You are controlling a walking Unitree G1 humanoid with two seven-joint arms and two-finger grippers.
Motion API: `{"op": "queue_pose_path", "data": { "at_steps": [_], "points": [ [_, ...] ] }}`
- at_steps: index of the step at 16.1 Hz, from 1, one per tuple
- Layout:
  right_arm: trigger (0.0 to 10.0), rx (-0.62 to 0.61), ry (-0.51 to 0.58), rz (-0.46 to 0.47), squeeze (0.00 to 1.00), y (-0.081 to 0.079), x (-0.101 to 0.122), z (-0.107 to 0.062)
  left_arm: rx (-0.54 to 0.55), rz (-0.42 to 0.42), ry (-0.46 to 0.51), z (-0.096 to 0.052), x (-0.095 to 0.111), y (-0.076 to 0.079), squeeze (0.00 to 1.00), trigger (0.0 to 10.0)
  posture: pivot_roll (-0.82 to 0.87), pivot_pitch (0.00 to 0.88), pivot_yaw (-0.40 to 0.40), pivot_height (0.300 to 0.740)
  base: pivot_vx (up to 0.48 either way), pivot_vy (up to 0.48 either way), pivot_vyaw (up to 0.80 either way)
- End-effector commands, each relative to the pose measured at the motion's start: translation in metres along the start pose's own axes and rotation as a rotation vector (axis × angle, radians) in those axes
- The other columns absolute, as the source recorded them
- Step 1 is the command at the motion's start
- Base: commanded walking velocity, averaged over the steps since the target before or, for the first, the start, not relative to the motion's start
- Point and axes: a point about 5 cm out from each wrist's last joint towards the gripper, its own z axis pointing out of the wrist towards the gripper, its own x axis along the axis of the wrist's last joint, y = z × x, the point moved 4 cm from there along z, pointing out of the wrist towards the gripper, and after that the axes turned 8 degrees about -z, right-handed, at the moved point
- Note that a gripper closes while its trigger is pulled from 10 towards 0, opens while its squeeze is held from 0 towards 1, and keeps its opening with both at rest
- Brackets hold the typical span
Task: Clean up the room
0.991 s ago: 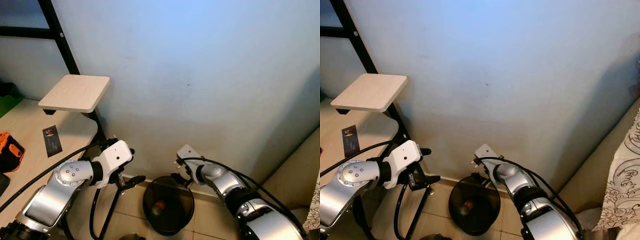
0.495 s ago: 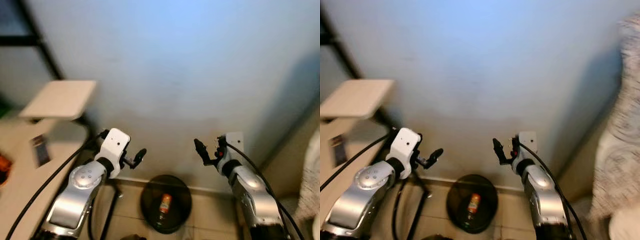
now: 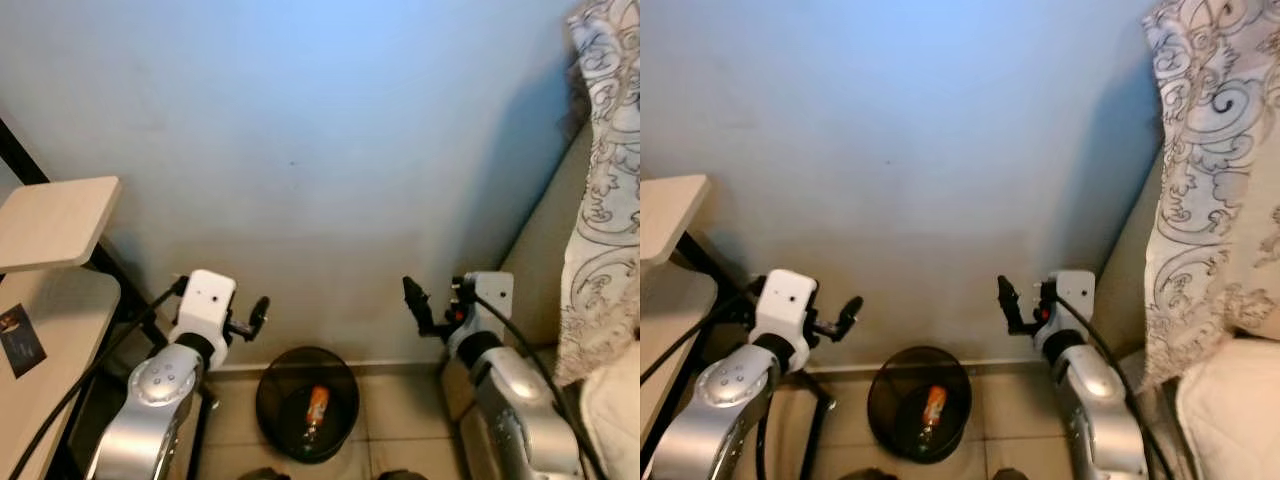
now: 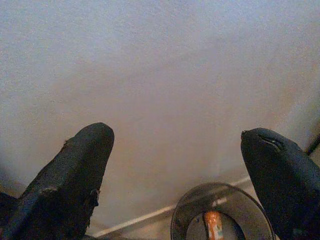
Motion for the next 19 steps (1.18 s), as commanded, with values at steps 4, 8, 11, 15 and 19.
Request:
{"op": "queue_pose_path", "data": {
  "at_steps": [4, 8, 11, 15, 19],
  "points": [
    [10.0, 0.002, -0.03, 0.022, 1.0, -0.0099, -0.0037, -0.0047, 0.042, -0.005, 0.025, -0.0061, 0.0044, -0.0085, 0.0, 10.0, -0.01, 0.0, 0.037, 0.74, 0.0, 0.0, -0.8],
    [10.0, -0.024, -0.051, 0.021, 1.0, -0.0048, -0.005, -0.0044, 0.028, 0.008, 0.019, -0.004, 0.0055, -0.0064, 0.0, 10.0, -0.02, 0.0, 0.048, 0.74, 0.0, 0.0, -0.8],
    [10.0, -0.04, -0.059, 0.015, 1.0, -0.0022, -0.0042, -0.0031, 0.036, 0.01, 0.021, -0.003, 0.0092, -0.0086, 0.0, 10.0, -0.02, 0.0, 0.047, 0.74, 0.0, 0.0, -0.8],
    [10.0, -0.04, -0.082, 0.019, 1.0, -0.0063, -0.0075, -0.0053, 0.055, -0.01, 0.017, -0.0049, 0.0102, -0.0151, 0.0, 10.0, -0.03, 0.0, 0.044, 0.74, 0.0, 0.0, -0.8],
    [10.0, -0.044, -0.086, 0.007, 1.0, -0.0058, -0.0057, -0.004, 0.046, -0.006, 0.017, -0.0039, 0.0109, -0.0132, 0.0, 10.0, -0.03, 0.0, 0.041, 0.74, 0.0, 0.0, -0.8]
  ]
}}
